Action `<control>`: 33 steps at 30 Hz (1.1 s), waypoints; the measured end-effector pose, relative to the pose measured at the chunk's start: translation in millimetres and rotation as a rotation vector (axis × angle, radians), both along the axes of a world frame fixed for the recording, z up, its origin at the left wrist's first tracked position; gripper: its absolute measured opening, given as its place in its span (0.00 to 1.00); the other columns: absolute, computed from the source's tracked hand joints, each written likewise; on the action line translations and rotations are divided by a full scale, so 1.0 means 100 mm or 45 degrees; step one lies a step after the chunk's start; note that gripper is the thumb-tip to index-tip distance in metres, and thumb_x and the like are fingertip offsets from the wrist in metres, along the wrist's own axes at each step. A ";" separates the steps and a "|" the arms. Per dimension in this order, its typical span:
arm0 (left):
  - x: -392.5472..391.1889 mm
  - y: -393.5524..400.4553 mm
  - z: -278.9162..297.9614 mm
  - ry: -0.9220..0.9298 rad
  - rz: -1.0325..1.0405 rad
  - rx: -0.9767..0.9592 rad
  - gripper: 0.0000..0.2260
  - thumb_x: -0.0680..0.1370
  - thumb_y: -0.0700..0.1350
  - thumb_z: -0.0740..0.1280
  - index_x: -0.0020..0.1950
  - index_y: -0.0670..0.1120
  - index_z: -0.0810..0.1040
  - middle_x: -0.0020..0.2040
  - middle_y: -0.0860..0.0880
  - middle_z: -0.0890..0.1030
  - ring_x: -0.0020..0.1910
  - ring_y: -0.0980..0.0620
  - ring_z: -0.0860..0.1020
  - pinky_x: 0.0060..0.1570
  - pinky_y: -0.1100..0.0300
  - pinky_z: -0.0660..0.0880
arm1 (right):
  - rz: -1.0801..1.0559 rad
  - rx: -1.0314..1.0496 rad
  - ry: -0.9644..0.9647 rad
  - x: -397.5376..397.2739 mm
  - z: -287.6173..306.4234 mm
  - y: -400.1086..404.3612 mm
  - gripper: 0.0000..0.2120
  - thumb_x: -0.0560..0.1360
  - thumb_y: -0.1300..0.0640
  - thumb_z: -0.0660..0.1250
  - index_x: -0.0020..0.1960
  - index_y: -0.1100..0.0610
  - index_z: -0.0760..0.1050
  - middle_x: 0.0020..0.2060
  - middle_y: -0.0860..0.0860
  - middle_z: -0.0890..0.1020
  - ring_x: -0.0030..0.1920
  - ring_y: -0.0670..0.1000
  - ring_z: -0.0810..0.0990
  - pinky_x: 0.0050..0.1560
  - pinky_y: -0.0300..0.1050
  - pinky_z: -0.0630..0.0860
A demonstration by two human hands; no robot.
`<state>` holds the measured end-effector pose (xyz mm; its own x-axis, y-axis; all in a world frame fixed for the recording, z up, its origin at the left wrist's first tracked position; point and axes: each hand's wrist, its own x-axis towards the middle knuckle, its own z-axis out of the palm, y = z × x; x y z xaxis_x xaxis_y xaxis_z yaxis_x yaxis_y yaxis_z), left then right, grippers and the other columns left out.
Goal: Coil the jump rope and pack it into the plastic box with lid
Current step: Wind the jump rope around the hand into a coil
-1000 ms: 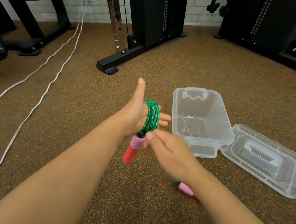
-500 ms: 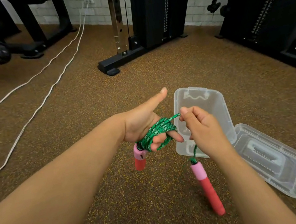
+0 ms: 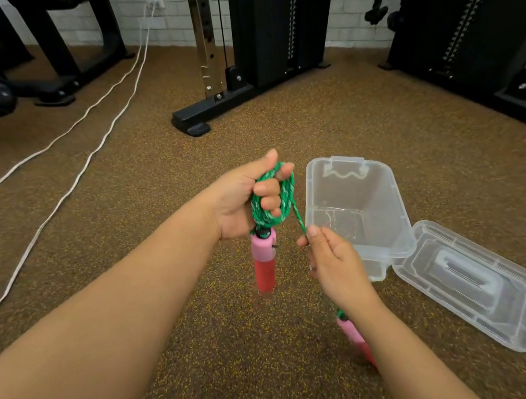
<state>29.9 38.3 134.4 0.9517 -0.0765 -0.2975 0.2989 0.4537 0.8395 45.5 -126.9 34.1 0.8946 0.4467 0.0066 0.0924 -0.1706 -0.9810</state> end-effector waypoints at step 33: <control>-0.06 -0.25 0.01 -0.055 -0.311 1.063 0.32 0.69 0.75 0.48 0.28 0.47 0.66 0.19 0.50 0.62 0.20 0.50 0.64 0.31 0.59 0.68 | 0.195 0.299 0.079 -0.01 0.39 -0.05 0.20 0.75 0.42 0.62 0.63 0.50 0.75 0.55 0.50 0.81 0.53 0.47 0.78 0.53 0.37 0.74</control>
<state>23.9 13.3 135.2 0.9489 -0.0526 -0.3111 0.2676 -0.3880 0.8819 44.7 -131.8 73.2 0.8190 0.5691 0.0730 0.0381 0.0729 -0.9966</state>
